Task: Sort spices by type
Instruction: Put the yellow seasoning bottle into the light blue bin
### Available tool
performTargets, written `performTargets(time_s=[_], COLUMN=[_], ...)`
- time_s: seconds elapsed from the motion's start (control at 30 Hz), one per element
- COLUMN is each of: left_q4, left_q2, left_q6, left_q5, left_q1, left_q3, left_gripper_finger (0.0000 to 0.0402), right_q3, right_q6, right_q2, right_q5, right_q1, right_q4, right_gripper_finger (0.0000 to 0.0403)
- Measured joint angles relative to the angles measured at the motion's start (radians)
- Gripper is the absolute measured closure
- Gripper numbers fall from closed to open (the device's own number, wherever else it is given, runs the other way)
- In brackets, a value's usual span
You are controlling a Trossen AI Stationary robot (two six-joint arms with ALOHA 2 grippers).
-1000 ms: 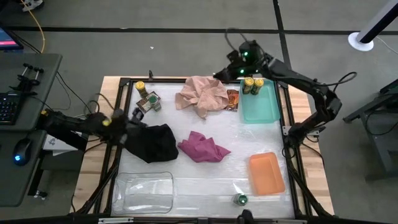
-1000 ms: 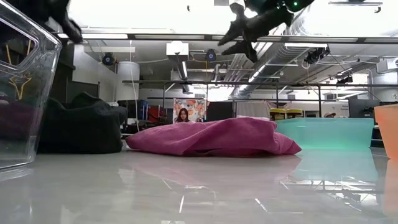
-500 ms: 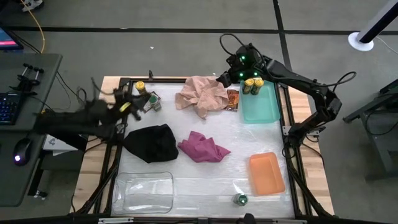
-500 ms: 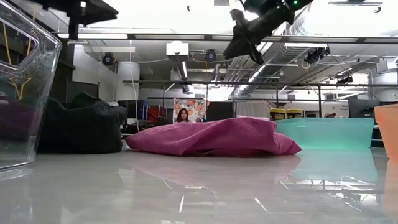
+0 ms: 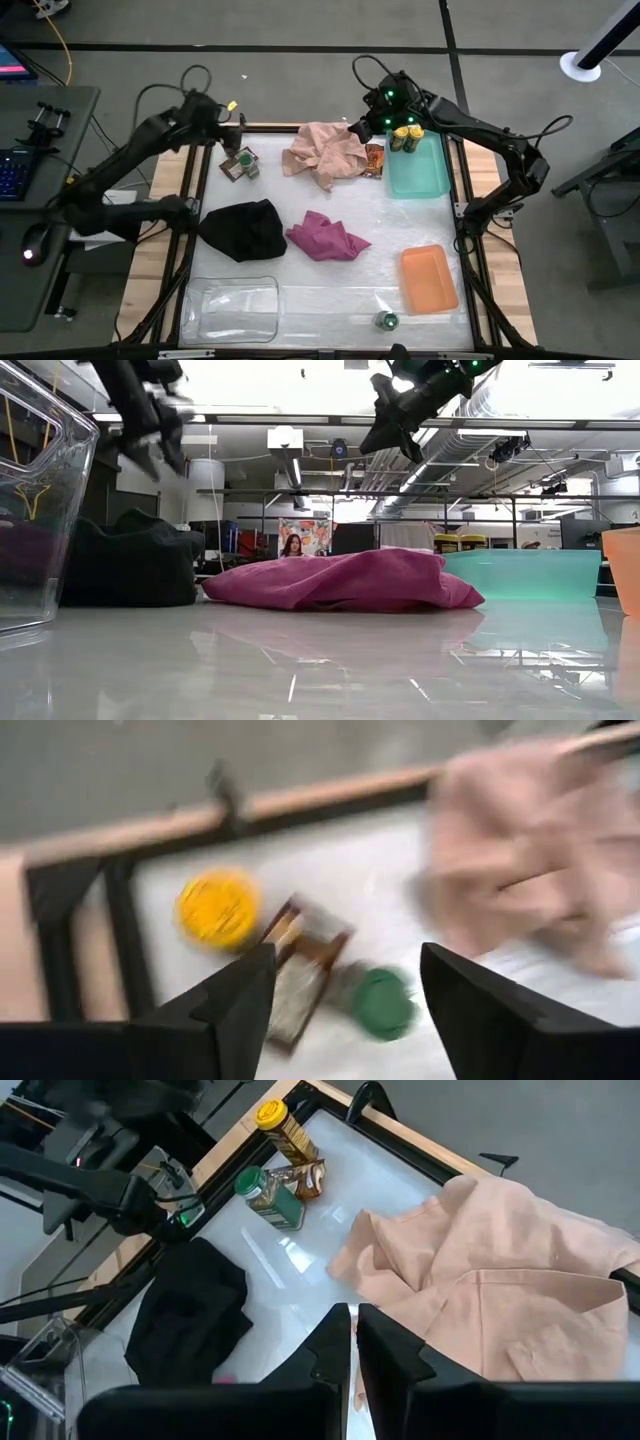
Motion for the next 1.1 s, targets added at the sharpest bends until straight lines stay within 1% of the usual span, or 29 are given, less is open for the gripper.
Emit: performTargets(time_s=[0.1, 0.23, 0.4, 0.63, 0.7, 0.77, 0.87, 0.97, 1.1], left_q4=[-0.049, -0.047, -0.029, 0.003, 0.035, 0.058, 0.059, 0.055, 0.091], left_q2=[0.093, 0.188, 0.252, 0.320, 0.332, 0.340, 0.359, 0.369, 0.372], left_q6=[-0.054, -0.091, -0.122, -0.184, -0.202, -0.210, -0.213, -0.228, -0.270], left_q5=[-0.021, -0.033, -0.146, -0.239, -0.235, -0.209, -0.183, -0.190, -0.208], left_q1=[0.050, 0.084, 0.090, 0.081, 0.083, 0.090, 0.105, 0.127, 0.127], left_q3=[-0.001, -0.001, 0.000, 0.000, 0.000, 0.000, 0.000, 0.002, 0.001], left_gripper_finger=[0.0157, 0.0156, 0.0156, 0.0156, 0.0156, 0.0156, 0.0156, 0.0156, 0.0156], right_q3=[0.000, 0.000, 0.000, 0.000, 0.000, 0.000, 0.000, 0.000, 0.000], right_q6=[-0.003, -0.026, -0.041, -0.052, -0.053, -0.053, -0.053, -0.069, -0.072], right_q2=[0.000, 0.000, 0.000, 0.000, 0.000, 0.000, 0.000, 0.000, 0.000], right_q5=[0.000, 0.000, 0.000, 0.000, 0.000, 0.000, 0.000, 0.000, 0.000], right_q1=[0.000, 0.000, 0.000, 0.000, 0.000, 0.000, 0.000, 0.000, 0.000], right_q4=[-0.003, -0.009, -0.013, -0.023, -0.023, -0.023, -0.023, -0.024, -0.030], right_gripper_finger=[0.0386, 0.0386, 0.0386, 0.0386, 0.0386, 0.0386, 0.0386, 0.0386, 0.0386])
